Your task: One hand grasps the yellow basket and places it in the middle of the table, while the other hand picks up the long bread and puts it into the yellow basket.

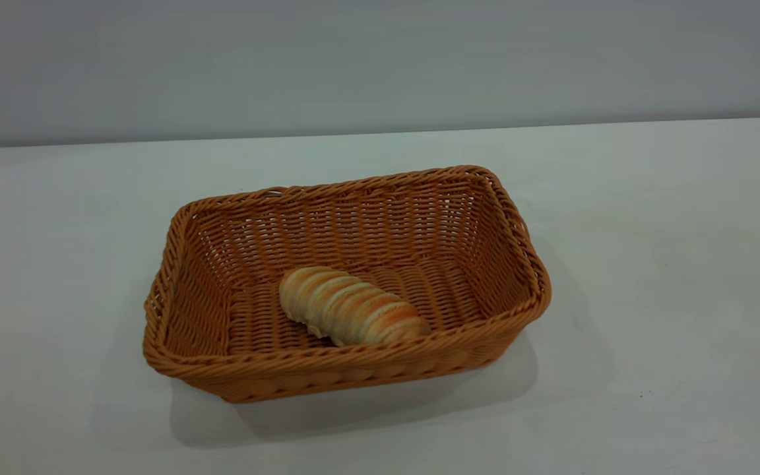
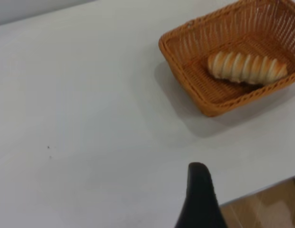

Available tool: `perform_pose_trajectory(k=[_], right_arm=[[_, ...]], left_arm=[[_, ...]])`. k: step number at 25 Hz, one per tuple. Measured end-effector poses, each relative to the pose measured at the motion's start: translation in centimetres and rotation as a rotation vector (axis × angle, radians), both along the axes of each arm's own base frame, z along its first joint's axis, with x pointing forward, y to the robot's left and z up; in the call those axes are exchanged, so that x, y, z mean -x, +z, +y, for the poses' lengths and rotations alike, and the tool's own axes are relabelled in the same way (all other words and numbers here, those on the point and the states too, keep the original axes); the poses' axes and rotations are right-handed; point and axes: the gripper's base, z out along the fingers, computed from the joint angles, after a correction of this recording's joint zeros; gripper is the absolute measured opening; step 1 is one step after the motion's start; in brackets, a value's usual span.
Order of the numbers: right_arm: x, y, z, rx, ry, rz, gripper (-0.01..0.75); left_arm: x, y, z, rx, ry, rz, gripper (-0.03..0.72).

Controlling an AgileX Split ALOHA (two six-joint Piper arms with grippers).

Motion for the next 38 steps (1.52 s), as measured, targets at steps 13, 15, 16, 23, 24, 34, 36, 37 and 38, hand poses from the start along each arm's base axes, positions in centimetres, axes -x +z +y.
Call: perform_pose_trajectory(k=[13,15,16,23,24,34,36,37,38], right_arm=[[6.4,-8.9,-2.7,-0.034,-0.042,-0.059,0.358],[6.7,-10.1,-3.1,-0.035,-0.086,-0.057,0.358],[6.8,-10.6,-3.3,-0.039,-0.111,-0.058,0.358],[6.6,-13.3,-4.4,-0.064,-0.261,-0.08,0.358],[6.5,-13.5,-4.3,-0.067,-0.263,-0.084,0.358],[5.6,-15.1,-4.0,-0.063,-0.267,-0.06,0.358],[5.6,-15.1,-4.0,-0.063,-0.267,-0.06,0.358],[5.6,-15.1,-4.0,-0.063,-0.267,-0.06,0.358],[5.6,-15.1,-4.0,-0.063,-0.267,-0.06,0.358]], left_arm=[[-0.1,-5.3,0.2,-0.023,0.012,0.04,0.584],[-0.1,-5.3,0.2,-0.022,0.012,0.035,0.584],[-0.1,-5.3,0.2,-0.022,0.013,0.033,0.584],[-0.1,-5.3,0.2,-0.023,0.014,0.034,0.584],[-0.1,-5.3,0.2,-0.023,0.014,0.034,0.584],[-0.1,-5.3,0.2,-0.023,0.014,0.034,0.584],[-0.1,-5.3,0.2,-0.023,0.014,0.034,0.584],[-0.1,-5.3,0.2,-0.023,0.014,0.034,0.584],[-0.1,-5.3,0.2,-0.023,0.014,0.034,0.584]])
